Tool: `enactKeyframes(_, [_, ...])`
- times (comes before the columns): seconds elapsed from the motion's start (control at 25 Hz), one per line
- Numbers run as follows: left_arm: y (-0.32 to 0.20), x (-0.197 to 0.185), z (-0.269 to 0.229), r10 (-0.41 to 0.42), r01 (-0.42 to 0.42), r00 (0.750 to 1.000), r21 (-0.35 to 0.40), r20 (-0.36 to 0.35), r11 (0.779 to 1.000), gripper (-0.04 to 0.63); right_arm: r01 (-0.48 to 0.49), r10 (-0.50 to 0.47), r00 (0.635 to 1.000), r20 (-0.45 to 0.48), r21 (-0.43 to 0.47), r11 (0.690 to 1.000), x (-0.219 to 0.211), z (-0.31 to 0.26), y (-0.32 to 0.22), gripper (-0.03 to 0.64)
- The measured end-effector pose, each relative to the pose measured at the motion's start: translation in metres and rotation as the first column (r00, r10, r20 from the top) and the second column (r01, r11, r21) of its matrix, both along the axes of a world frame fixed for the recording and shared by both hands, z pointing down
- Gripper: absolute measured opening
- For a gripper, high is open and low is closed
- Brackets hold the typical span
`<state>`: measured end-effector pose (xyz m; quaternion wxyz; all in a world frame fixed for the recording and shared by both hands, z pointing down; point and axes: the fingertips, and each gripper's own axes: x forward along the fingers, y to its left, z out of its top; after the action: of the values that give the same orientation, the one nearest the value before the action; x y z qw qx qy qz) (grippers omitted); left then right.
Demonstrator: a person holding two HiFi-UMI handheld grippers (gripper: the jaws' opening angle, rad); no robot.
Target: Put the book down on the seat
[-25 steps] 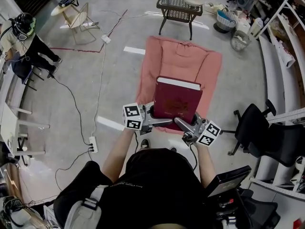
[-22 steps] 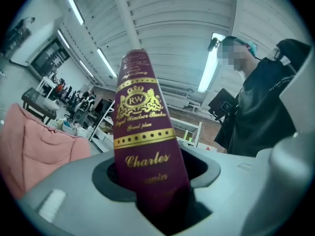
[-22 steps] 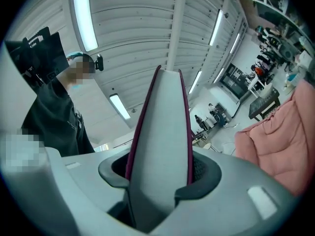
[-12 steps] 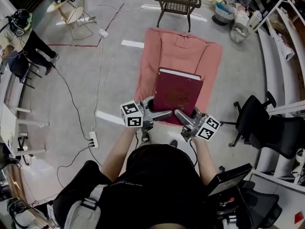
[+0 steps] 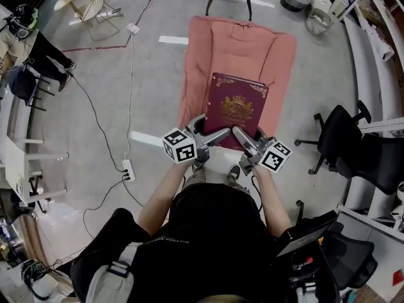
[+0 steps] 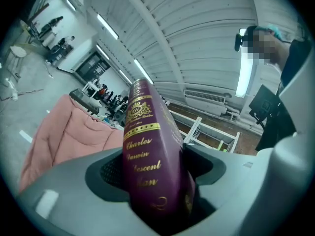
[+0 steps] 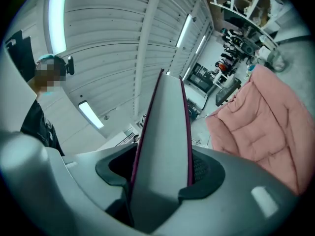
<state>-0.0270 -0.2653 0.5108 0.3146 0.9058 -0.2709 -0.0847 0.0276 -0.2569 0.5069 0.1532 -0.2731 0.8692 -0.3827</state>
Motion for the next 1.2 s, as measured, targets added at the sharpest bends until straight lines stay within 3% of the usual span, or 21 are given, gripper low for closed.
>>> enactKeyframes(0.32, [0.016, -0.012, 0.04, -0.092, 0.097, 0.994, -0.094, 0.054, 0.991, 0.371, -0.081, 0.087, 0.996, 0.03, -0.157, 0.984, -0.002, 0.042, 0.017, 0.295])
enactKeyframes(0.56, [0.023, -0.027, 0.077, -0.117, 0.13, 0.99, -0.176, 0.08, 0.976, 0.371, -0.14, 0.134, 0.99, -0.04, -0.247, 0.959, -0.011, 0.086, 0.022, 0.319])
enactKeyframes(0.72, [0.023, -0.032, 0.1, -0.153, 0.178, 0.98, -0.214, 0.13, 0.96, 0.371, -0.11, 0.092, 0.993, -0.077, -0.291, 0.95, -0.015, 0.11, 0.017, 0.331])
enactKeyframes(1.0, [0.036, -0.004, 0.128, -0.04, 0.083, 0.986, -0.27, 0.161, 0.959, 0.37, -0.115, 0.077, 0.989, -0.129, -0.32, 0.941, 0.008, 0.133, 0.032, 0.337])
enactKeyframes(1.2, [0.04, -0.007, 0.134, -0.023, 0.072, 0.984, -0.28, 0.175, 0.957, 0.37, -0.118, 0.081, 0.989, -0.126, -0.327, 0.938, 0.006, 0.14, 0.037, 0.337])
